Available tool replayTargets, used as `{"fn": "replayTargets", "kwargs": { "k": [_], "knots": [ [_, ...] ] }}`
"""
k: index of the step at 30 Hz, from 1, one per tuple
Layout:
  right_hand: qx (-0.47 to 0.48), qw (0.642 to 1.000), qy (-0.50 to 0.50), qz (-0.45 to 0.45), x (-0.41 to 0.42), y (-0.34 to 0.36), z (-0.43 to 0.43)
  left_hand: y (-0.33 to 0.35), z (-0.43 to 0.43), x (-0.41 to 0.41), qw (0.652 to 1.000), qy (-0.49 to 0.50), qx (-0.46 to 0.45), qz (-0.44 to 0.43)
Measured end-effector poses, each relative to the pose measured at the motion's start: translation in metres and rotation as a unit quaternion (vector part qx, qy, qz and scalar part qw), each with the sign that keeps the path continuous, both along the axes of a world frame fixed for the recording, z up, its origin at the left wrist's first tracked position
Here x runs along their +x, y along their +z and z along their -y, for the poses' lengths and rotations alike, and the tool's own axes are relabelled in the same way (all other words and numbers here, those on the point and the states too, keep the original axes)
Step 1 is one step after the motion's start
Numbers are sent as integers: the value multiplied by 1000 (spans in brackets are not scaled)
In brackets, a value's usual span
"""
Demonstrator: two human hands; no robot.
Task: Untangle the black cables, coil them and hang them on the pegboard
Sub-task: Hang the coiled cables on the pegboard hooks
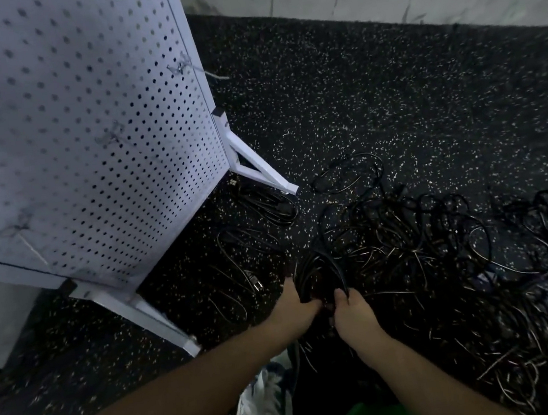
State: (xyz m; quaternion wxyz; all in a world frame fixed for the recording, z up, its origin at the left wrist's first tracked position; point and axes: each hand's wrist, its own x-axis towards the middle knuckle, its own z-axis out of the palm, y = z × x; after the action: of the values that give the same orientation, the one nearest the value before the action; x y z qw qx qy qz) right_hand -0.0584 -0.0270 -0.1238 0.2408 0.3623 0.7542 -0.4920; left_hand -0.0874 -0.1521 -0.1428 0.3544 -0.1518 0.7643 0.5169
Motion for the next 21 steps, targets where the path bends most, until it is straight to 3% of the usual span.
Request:
{"fn": "replayTargets", "kwargs": {
  "k": [9, 17, 21],
  "knots": [
    [-31, 998, -42, 29, 5, -28, 3, -30, -3, 5, 996, -61, -64, 17],
    [-20, 995, -97, 4, 18, -20, -15, -25, -25, 6, 991, -129, -17, 27],
    [-9, 996, -75, -38, 22, -15, -20, -20, -28, 7, 995, -95, 3, 21]
  ]
}}
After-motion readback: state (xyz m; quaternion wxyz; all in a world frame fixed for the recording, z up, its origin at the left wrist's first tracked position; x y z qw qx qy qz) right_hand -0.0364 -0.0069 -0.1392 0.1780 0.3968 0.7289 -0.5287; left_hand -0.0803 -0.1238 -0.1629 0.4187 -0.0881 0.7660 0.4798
